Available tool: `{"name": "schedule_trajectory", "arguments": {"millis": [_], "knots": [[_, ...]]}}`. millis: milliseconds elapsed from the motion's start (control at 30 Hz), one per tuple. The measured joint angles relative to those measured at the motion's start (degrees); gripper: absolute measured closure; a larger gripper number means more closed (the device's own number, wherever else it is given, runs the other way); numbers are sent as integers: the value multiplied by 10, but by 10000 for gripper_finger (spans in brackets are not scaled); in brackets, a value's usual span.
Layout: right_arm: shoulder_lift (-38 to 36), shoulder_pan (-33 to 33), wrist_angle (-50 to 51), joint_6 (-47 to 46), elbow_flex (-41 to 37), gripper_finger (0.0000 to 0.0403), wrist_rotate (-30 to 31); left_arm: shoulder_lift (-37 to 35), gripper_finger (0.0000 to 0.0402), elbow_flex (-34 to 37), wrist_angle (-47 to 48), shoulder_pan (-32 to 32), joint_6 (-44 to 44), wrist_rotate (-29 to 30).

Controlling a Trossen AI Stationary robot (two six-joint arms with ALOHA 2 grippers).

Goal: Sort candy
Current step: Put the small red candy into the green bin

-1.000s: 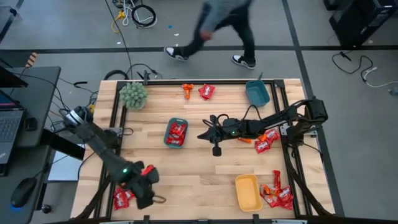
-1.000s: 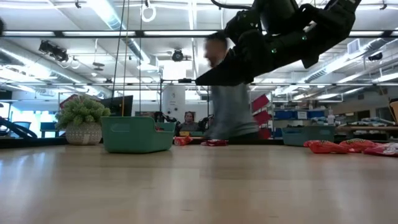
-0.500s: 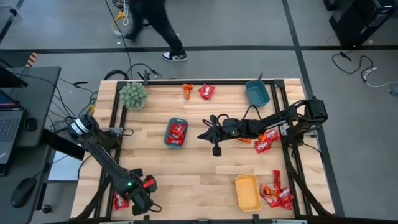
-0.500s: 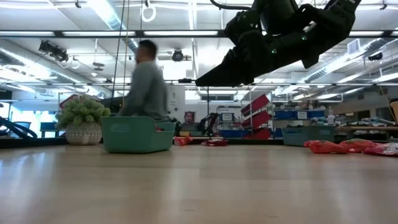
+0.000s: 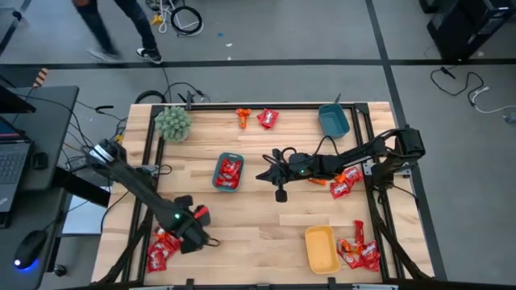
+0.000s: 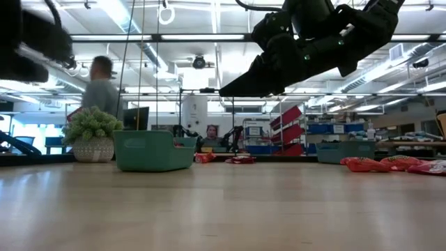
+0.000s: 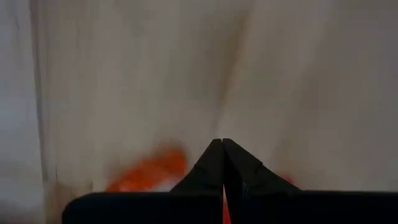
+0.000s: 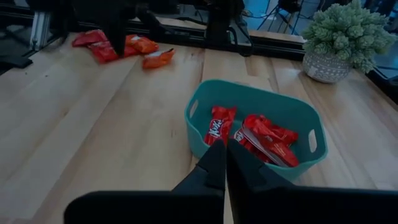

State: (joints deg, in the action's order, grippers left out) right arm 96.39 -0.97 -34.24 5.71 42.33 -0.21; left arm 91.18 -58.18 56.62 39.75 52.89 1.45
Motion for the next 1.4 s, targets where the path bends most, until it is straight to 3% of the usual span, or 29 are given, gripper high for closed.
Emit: {"name": "schedule_trajectory", "arguments": {"millis": [200,400,667,867,1033,1267,1400], "knots": [[-1,0,5,-8,0,402,0,-17,398,-21,-16,24,28,-95],[-1,0,10,-12,0,384,0,12,360,-19,-38,66,36,-147],[-1,0,4,-13,0,355,0,54,289,-15,-24,87,31,-145],[-1,0,5,-13,0,347,0,86,269,-15,5,94,-13,-136],[-1,0,5,-13,0,348,0,102,279,-15,21,94,-26,-134],[-1,0,5,-13,0,349,0,103,387,-18,40,82,-60,-117],[-1,-1,5,-13,0,352,0,102,396,-17,78,63,-69,-96]]}}
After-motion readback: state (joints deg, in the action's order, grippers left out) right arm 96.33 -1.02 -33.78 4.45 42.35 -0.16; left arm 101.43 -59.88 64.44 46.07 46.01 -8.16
